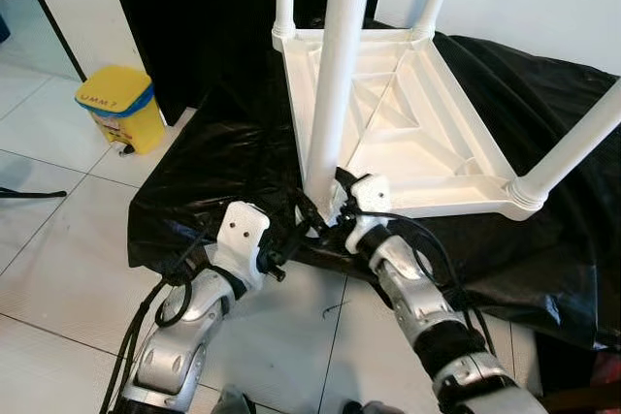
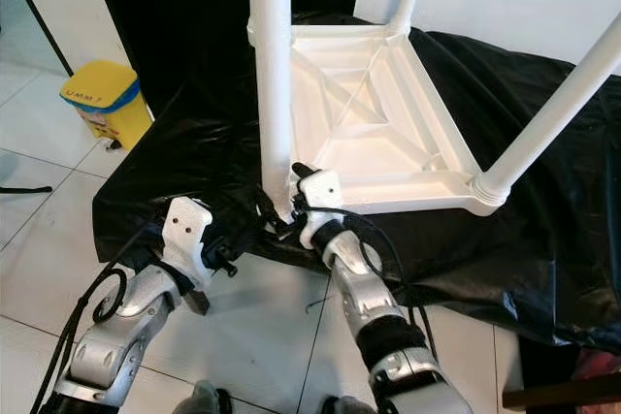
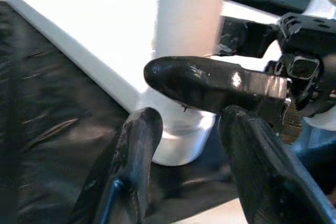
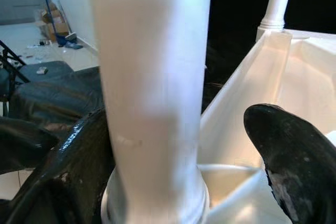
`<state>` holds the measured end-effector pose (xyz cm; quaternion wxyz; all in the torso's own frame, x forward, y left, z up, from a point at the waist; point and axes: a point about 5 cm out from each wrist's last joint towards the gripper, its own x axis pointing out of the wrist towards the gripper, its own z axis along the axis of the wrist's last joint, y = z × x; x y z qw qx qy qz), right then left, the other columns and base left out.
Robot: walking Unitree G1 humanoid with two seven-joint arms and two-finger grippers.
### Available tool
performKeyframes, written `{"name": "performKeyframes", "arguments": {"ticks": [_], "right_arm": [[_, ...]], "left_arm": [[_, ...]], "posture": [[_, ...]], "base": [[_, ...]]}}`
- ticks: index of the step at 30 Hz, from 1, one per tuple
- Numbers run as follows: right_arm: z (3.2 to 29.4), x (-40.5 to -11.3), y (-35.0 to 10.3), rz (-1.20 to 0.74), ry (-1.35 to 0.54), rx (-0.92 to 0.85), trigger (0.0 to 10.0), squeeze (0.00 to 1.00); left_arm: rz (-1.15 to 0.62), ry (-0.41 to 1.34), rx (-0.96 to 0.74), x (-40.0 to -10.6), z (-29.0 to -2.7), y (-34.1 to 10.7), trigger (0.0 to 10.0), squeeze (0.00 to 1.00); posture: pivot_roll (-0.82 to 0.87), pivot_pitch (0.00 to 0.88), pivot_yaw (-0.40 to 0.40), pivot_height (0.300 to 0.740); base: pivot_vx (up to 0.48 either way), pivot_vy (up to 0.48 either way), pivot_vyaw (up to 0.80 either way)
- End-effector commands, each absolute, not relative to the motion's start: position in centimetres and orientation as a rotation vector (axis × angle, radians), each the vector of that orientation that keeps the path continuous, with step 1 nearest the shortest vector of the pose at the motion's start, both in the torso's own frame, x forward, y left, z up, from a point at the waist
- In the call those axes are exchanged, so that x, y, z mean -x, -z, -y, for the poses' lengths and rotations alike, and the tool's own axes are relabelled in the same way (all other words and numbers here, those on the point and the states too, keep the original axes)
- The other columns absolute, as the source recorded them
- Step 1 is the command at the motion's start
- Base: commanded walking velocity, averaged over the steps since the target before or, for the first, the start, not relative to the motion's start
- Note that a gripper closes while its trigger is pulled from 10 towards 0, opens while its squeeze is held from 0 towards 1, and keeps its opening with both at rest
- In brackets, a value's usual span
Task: Building children table
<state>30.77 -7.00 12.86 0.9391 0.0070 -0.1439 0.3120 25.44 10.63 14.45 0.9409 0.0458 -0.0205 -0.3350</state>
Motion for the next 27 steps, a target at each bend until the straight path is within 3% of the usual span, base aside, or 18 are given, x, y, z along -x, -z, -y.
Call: {"name": "performKeyframes", "arguments": {"ticks": [1, 11, 17, 18, 27], "right_arm": [[7.0, -29.8, -13.1, 0.31, -0.704, -0.008, 10.0, 0.0], [11.0, -27.5, -12.5, 0.254, -0.719, 0.057, 10.0, 0.0], [10.7, -26.9, -12.2, 0.235, -0.753, 0.056, 9.8, 0.0], [10.4, -26.8, -12.2, 0.231, -0.764, 0.047, 0.0, 0.0], [8.1, -27.5, -11.9, 0.201, -0.792, 0.028, 0.0, 0.0]], "left_arm": [[0.006, 0.703, -0.082, -25.3, -10.2, -14.0, 10.0, 0.0], [-0.046, 0.842, -0.104, -24.0, -9.3, -13.6, 10.0, 0.0], [-0.06, 0.869, -0.113, -23.8, -9.3, -13.5, 10.0, 0.0], [-0.063, 0.874, -0.117, -23.8, -9.3, -13.5, 10.0, 0.0], [-0.071, 0.874, -0.128, -23.7, -9.6, -13.8, 10.0, 0.0]], "posture": [[0.09, 0.136, -0.083, 0.74], [0.08, 0.137, -0.078, 0.74], [0.09, 0.135, -0.069, 0.74], [0.1, 0.132, -0.067, 0.74], [0.12, 0.127, -0.074, 0.74]], "base": [[0.0, 0.0, 0.0], [0.0, 0.0, 0.0], [0.0, 0.0, 0.0], [0.0, 0.0, 0.0], [0.0, 0.0, 0.0]]}}
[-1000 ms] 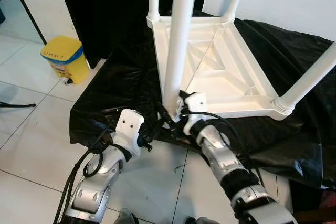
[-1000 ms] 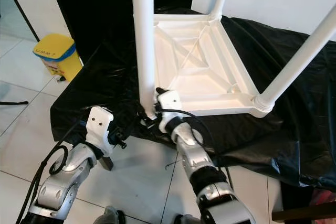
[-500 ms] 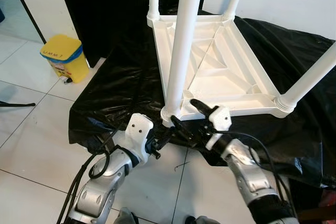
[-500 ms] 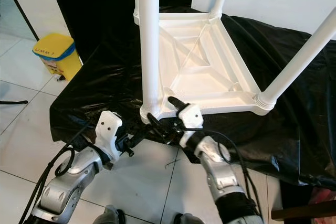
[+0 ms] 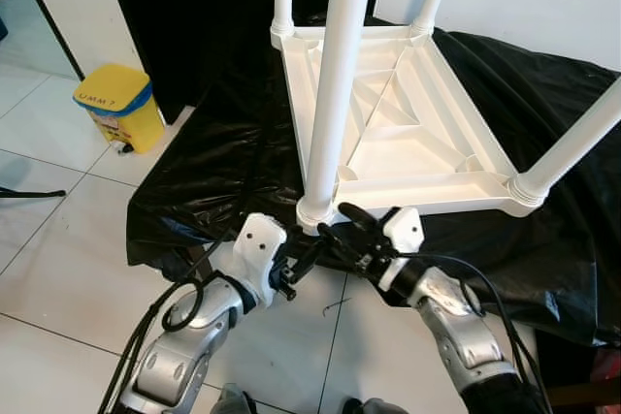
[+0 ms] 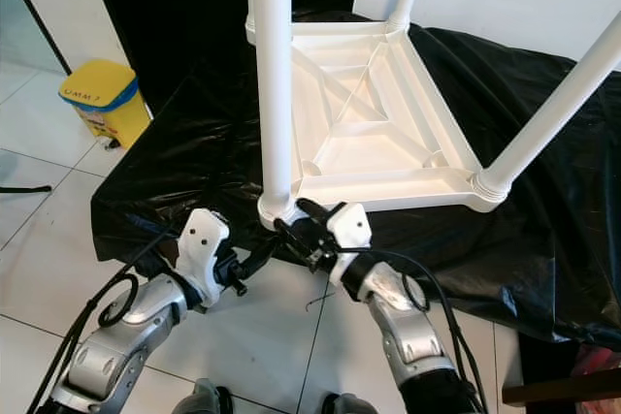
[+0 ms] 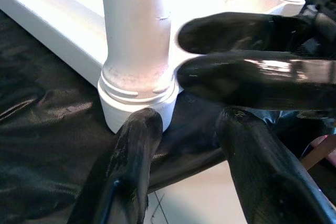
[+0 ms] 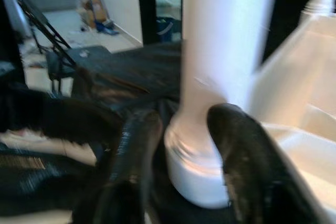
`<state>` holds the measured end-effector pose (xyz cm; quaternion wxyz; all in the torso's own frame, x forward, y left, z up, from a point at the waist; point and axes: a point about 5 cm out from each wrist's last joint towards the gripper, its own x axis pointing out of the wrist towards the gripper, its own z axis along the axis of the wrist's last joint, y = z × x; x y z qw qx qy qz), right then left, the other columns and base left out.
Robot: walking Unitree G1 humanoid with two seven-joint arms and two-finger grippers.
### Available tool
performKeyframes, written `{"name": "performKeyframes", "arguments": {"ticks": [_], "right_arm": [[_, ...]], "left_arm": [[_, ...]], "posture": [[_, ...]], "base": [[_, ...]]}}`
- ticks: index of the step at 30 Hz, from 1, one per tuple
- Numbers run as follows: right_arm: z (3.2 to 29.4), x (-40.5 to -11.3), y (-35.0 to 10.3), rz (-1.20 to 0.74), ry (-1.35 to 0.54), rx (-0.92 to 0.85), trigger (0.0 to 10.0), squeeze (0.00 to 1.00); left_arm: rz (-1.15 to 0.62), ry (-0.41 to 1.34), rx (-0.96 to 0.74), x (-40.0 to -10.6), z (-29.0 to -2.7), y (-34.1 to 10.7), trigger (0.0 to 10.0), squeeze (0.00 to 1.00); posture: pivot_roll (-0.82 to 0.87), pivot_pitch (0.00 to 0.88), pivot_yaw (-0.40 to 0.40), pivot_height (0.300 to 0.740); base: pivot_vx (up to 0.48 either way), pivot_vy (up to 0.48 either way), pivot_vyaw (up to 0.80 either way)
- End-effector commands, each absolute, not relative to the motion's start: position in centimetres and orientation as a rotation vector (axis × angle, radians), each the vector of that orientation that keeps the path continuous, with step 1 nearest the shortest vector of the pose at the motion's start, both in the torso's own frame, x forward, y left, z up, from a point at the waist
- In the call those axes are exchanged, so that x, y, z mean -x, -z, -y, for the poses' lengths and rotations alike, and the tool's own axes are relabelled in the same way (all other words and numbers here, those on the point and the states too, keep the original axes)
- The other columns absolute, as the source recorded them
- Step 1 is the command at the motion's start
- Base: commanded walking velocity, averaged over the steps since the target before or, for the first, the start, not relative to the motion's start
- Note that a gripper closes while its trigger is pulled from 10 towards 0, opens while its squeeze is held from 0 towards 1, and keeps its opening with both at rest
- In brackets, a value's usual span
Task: Building children table
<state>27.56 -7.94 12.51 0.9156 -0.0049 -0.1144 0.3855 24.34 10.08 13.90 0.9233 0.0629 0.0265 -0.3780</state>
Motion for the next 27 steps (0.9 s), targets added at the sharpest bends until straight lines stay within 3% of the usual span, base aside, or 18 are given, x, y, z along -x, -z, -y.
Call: {"name": "performKeyframes", "arguments": {"ticks": [1, 2, 5, 6, 7, 14, 17, 18, 22, 27], "right_arm": [[8.1, -27.5, -11.9, 0.201, -0.792, 0.028, 0.0, 0.0], [7.5, -27.8, -11.9, 0.199, -0.792, 0.021, 0.0, 0.0], [4.7, -28.9, -12.5, 0.209, -0.813, -0.013, 3.9, 0.0], [4.7, -28.9, -12.5, 0.209, -0.813, -0.013, 3.9, 0.0], [4.1, -29.0, -12.6, 0.21, -0.818, -0.019, 10.0, 0.0], [3.5, -28.7, -13.2, 0.232, -0.848, -0.028, 10.0, 0.0], [4.4, -28.4, -13.1, 0.234, -0.847, -0.017, 10.0, 0.02], [4.8, -28.3, -13.1, 0.234, -0.846, -0.013, 10.0, 0.1], [6.2, -28.0, -13.1, 0.238, -0.821, 0.002, 10.0, 0.05], [7.5, -27.7, -13.1, 0.236, -0.787, 0.014, 10.0, 0.06]], "left_arm": [[-0.071, 0.874, -0.128, -23.7, -9.6, -13.8, 10.0, 0.0], [-0.071, 0.873, -0.128, -23.6, -9.6, -13.8, 10.0, 0.0], [-0.075, 0.876, -0.12, -23.3, -9.4, -13.8, 10.0, 0.0], [-0.075, 0.876, -0.12, -23.3, -9.4, -13.8, 10.0, 0.0], [-0.075, 0.877, -0.12, -23.3, -9.3, -13.8, 10.0, 0.0], [-0.081, 0.873, -0.118, -23.1, -9.4, -13.8, 10.0, 0.0], [-0.083, 0.873, -0.114, -23.0, -9.4, -13.8, 10.0, 0.0], [-0.084, 0.873, -0.111, -23.0, -9.4, -13.8, 10.0, 0.0], [-0.093, 0.897, -0.106, -22.8, -9.1, -13.7, 10.0, 0.0], [-0.108, 0.941, -0.111, -22.5, -8.9, -13.6, 10.0, 0.0]], "posture": [[0.12, 0.127, -0.074, 0.74], [0.13, 0.125, -0.076, 0.74], [0.14, 0.124, -0.08, 0.74], [0.14, 0.124, -0.08, 0.74], [0.14, 0.122, -0.084, 0.74], [0.14, 0.125, -0.092, 0.74], [0.14, 0.129, -0.093, 0.74], [0.14, 0.129, -0.093, 0.74], [0.12, 0.14, -0.09, 0.74], [0.11, 0.143, -0.087, 0.74]], "base": [[0.0, 0.0, 0.0], [0.0, 0.0, 0.0], [0.0, 0.0, 0.0], [0.0, 0.0, 0.0], [0.0, 0.0, 0.0], [0.0, 0.0, 0.0], [0.0, 0.0, 0.0], [0.0, 0.0, 0.0], [0.0, 0.0, 0.0], [0.0, 0.0, 0.0]]}}
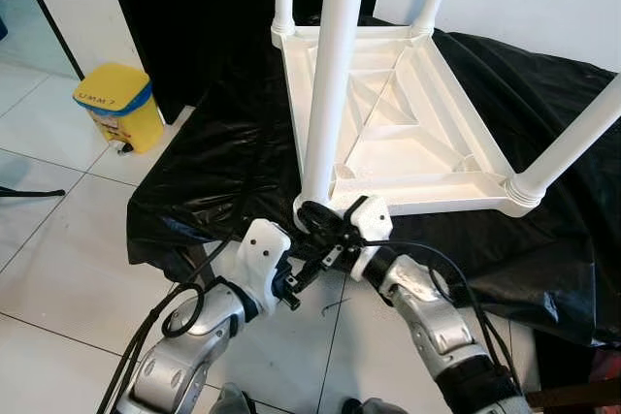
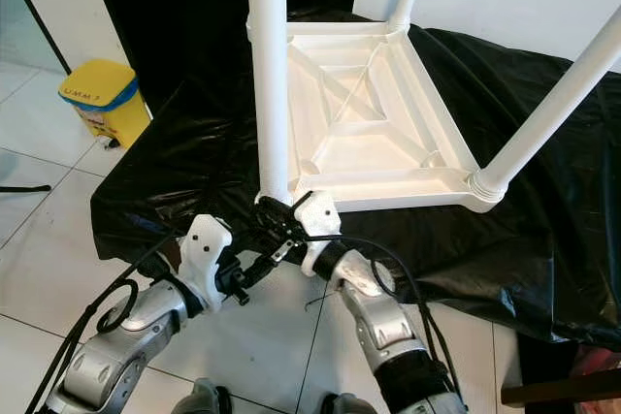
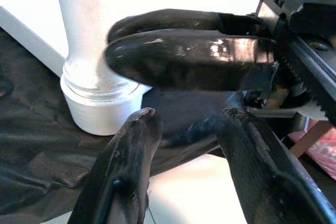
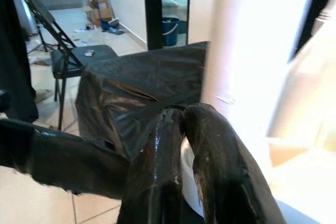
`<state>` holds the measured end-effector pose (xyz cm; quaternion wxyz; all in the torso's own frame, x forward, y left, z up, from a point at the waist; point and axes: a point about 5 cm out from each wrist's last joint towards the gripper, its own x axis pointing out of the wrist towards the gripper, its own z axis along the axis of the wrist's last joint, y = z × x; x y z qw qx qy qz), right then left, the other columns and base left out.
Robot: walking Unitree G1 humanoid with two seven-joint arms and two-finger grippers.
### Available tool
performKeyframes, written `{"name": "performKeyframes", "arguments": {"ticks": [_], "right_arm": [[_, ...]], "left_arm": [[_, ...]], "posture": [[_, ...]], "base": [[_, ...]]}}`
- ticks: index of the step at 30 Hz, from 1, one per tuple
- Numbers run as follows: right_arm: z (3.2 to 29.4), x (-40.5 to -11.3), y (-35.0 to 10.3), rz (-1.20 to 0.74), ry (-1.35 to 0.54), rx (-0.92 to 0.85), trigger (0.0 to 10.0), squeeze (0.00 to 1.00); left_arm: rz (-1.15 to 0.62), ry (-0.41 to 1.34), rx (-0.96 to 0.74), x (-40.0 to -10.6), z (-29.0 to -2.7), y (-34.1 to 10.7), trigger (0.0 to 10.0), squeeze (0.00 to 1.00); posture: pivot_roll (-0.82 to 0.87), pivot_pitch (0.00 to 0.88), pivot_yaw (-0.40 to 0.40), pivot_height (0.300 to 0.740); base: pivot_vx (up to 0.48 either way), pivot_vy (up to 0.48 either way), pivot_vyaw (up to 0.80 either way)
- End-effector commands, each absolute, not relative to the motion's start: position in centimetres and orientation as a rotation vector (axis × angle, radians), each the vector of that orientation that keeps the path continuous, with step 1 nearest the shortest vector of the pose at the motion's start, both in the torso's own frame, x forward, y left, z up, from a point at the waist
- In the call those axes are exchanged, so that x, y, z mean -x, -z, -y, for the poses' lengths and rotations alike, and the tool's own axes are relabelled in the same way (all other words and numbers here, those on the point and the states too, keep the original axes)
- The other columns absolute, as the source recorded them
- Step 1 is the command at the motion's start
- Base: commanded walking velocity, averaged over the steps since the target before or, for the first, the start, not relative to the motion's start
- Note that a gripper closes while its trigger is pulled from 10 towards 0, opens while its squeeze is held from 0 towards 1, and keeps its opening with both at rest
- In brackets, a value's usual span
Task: Building children table
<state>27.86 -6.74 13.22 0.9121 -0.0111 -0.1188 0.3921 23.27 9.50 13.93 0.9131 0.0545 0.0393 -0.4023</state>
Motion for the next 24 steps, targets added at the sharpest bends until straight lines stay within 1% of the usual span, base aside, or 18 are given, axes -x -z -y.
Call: {"name": "performKeyframes", "arguments": {"ticks": [1, 2, 3, 4, 6, 8, 11, 13, 14, 17, 18, 19, 20, 21, 22, 23, 24], "right_arm": [[7.5, -27.7, -13.1, 0.236, -0.787, 0.014, 10.0, 0.06], [7.9, -27.6, -13.1, 0.234, -0.775, 0.017, 10.0, 0.86], [7.9, -27.6, -13.1, 0.234, -0.775, 0.017, 10.0, 0.86], [8.4, -27.5, -13.1, 0.232, -0.765, 0.018, 10.0, 1.0], [8.4, -27.5, -13.1, 0.232, -0.765, 0.018, 10.0, 1.0], [9.3, -27.3, -13.2, 0.229, -0.731, 0.021, 10.0, 1.0], [9.3, -27.3, -13.2, 0.229, -0.731, 0.021, 10.0, 1.0], [9.8, -27.2, -13.1, 0.226, -0.706, 0.028, 10.0, 1.0], [10.4, -27.1, -13.1, 0.221, -0.674, 0.036, 10.0, 0.0], [11.1, -26.9, -13.0, 0.215, -0.631, 0.041, 10.0, 0.0], [11.6, -26.9, -13.0, 0.215, -0.598, 0.041, 10.0, 0.0], [11.6, -26.9, -13.0, 0.215, -0.598, 0.041, 10.0, 0.0], [12.0, -26.9, -13.0, 0.216, -0.565, 0.04, 10.0, 0.0], [12.4, -26.9, -13.0, 0.214, -0.533, 0.035, 10.0, 0.0], [12.4, -26.9, -13.0, 0.214, -0.533, 0.035, 10.0, 0.0], [12.9, -26.8, -13.0, 0.212, -0.499, 0.023, 10.0, 0.94], [13.4, -26.7, -13.1, 0.217, -0.453, 0.017, 10.0, 1.0]], "left_arm": [[-0.108, 0.941, -0.111, -22.5, -8.9, -13.6, 10.0, 0.0], [-0.112, 0.955, -0.123, -22.4, -8.8, -13.6, 10.0, 0.0], [-0.112, 0.955, -0.123, -22.4, -8.8, -13.6, 10.0, 0.0], [-0.115, 0.97, -0.138, -22.4, -8.8, -13.5, 10.0, 0.0], [-0.115, 0.97, -0.138, -22.4, -8.8, -13.5, 10.0, 0.0], [-0.113, 0.991, -0.17, -22.6, -8.8, -13.6, 10.0, 0.0], [-0.113, 0.991, -0.17, -22.6, -8.8, -13.6, 10.0, 0.0], [-0.114, 1.007, -0.183, -22.8, -8.9, -13.7, 10.0, 0.0], [-0.121, 1.038, -0.206, -22.9, -9.0, -13.7, 10.0, 0.0], [-0.138, 1.079, -0.225, -23.1, -9.3, -13.8, 10.0, 0.0], [-0.143, 1.096, -0.224, -23.3, -9.3, -13.8, 10.0, 0.27], [-0.143, 1.096, -0.224, -23.3, -9.3, -13.8, 10.0, 0.27], [-0.14, 1.102, -0.227, -23.6, -9.3, -14.0, 10.0, 0.33], [-0.138, 1.106, -0.234, -23.8, -9.2, -14.1, 10.0, 1.0], [-0.138, 1.106, -0.234, -23.8, -9.2, -14.1, 10.0, 1.0], [-0.131, 1.114, -0.231, -24.0, -9.1, -14.3, 10.0, 1.0], [-0.123, 1.115, -0.229, -24.3, -9.0, -14.6, 10.0, 1.0]], "posture": [[0.11, 0.143, -0.087, 0.74], [0.1, 0.144, -0.085, 0.74], [0.1, 0.144, -0.085, 0.74], [0.1, 0.144, -0.083, 0.74], [0.1, 0.144, -0.083, 0.74], [0.09, 0.14, -0.079, 0.74], [0.09, 0.14, -0.079, 0.74], [0.09, 0.139, -0.078, 0.74], [0.08, 0.138, -0.073, 0.74], [0.07, 0.138, -0.072, 0.74], [0.06, 0.137, -0.073, 0.74], [0.06, 0.137, -0.073, 0.74], [0.07, 0.137, -0.075, 0.74], [0.07, 0.137, -0.078, 0.74], [0.07, 0.137, -0.078, 0.74], [0.06, 0.137, -0.081, 0.74], [0.06, 0.139, -0.086, 0.74]], "base": [[0.0, 0.0, 0.0], [0.0, 0.0, 0.0], [0.0, 0.0, 0.0], [0.0, 0.0, 0.0], [0.0, 0.0, 0.0], [0.0, 0.0, 0.0], [0.0, 0.0, 0.0], [0.0, 0.0, 0.0], [0.0, 0.0, 0.0], [0.0, 0.0, 0.0], [0.0, 0.0, 0.0], [0.0, 0.0, 0.0], [0.0, 0.0, 0.0], [0.0, 0.0, 0.0], [0.0, 0.0, 0.0], [0.0, 0.0, 0.0], [0.0, 0.0, 0.0]]}}
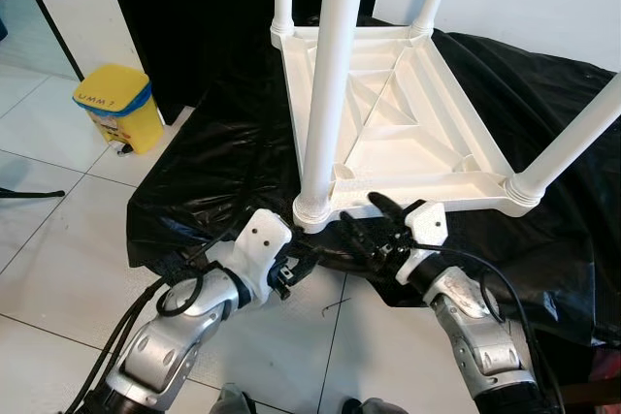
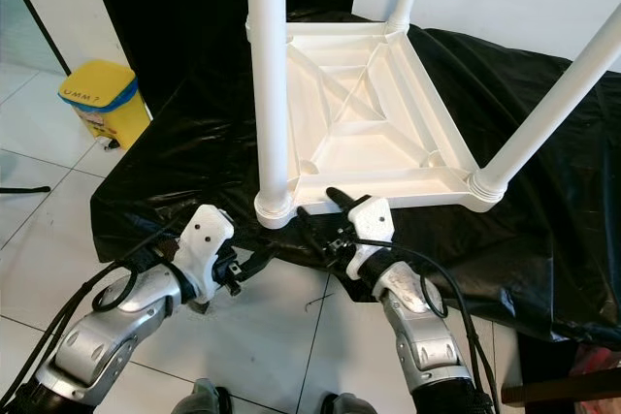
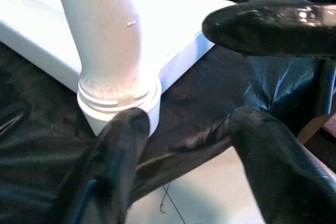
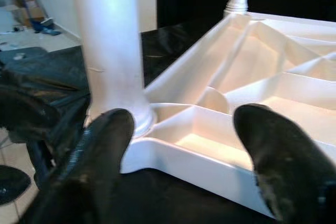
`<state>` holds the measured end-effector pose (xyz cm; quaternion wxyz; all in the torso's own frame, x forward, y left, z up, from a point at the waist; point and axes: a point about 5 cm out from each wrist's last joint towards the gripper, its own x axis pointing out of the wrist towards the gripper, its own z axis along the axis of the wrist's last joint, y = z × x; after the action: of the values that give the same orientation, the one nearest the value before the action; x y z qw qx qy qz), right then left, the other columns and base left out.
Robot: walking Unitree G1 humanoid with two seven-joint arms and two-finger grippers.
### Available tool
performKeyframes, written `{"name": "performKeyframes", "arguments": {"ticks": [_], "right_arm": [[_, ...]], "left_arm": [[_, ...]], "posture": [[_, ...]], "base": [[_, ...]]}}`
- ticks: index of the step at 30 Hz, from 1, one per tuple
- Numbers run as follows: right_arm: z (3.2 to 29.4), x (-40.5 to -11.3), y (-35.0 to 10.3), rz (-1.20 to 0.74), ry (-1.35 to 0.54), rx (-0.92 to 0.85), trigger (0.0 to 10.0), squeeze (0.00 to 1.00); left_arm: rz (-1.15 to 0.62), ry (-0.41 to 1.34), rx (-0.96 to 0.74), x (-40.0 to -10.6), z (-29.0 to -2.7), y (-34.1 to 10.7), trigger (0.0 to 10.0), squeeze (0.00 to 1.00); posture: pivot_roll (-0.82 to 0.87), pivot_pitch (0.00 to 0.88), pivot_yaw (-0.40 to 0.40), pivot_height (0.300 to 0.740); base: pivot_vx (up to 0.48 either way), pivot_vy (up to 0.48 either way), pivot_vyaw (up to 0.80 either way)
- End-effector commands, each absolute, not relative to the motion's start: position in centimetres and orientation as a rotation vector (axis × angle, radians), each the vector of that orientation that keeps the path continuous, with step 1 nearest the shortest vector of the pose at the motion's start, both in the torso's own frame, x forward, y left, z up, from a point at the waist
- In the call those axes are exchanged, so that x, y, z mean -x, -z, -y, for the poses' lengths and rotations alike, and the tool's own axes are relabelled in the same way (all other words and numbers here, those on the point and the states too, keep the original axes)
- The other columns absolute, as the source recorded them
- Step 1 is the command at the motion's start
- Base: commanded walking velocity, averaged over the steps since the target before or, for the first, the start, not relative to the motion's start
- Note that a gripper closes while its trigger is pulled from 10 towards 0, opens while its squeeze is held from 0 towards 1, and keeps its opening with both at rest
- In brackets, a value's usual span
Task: Building children table
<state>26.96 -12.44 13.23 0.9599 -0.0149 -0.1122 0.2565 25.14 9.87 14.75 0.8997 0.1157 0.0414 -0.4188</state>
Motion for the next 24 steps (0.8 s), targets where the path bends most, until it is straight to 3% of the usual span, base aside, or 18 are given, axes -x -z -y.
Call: {"name": "performKeyframes", "arguments": {"ticks": [1, 2, 3, 6, 7, 17, 24], "right_arm": [[13.4, -26.7, -13.1, 0.217, -0.453, 0.017, 10.0, 1.0], [14.0, -26.6, -13.0, 0.217, -0.391, 0.001, 10.0, 0.11], [14.4, -26.5, -13.0, 0.215, -0.351, -0.009, 10.0, 0.0], [14.7, -26.3, -12.9, 0.212, -0.306, -0.004, 10.0, 0.0], [14.8, -26.2, -12.8, 0.206, -0.286, -0.009, 10.0, 0.0], [14.1, -26.3, -12.8, 0.202, -0.259, -0.019, 10.0, 0.0], [13.6, -26.5, -13.1, 0.213, -0.236, -0.036, 10.0, 0.0]], "left_arm": [[-0.123, 1.115, -0.229, -24.3, -9.0, -14.6, 10.0, 1.0], [-0.107, 1.119, -0.239, -24.7, -8.9, -14.9, 10.0, 1.0], [-0.096, 1.121, -0.248, -24.9, -8.7, -15.1, 10.0, 1.0], [-0.079, 1.119, -0.277, -25.3, -8.4, -15.3, 10.0, 1.0], [-0.075, 1.143, -0.277, -25.3, -8.1, -15.4, 10.0, 0.0], [-0.039, 1.165, -0.327, -27.2, -6.3, -16.1, 10.0, 0.0], [-0.012, 0.968, -0.324, -30.4, -6.1, -17.2, 10.0, 0.0]], "posture": [[0.06, 0.139, -0.086, 0.74], [0.06, 0.14, -0.089, 0.74], [0.06, 0.141, -0.089, 0.74], [0.06, 0.141, -0.088, 0.74], [0.06, 0.138, -0.083, 0.74], [0.04, 0.127, -0.07, 0.74], [0.03, 0.119, -0.052, 0.74]], "base": [[0.0, 0.0, 0.0], [0.0, 0.0, 0.0], [0.0, 0.0, 0.0], [0.0, 0.0, 0.0], [0.0, 0.0, 0.0], [0.0, 0.0, 0.0], [0.0, 0.0, 0.0]]}}
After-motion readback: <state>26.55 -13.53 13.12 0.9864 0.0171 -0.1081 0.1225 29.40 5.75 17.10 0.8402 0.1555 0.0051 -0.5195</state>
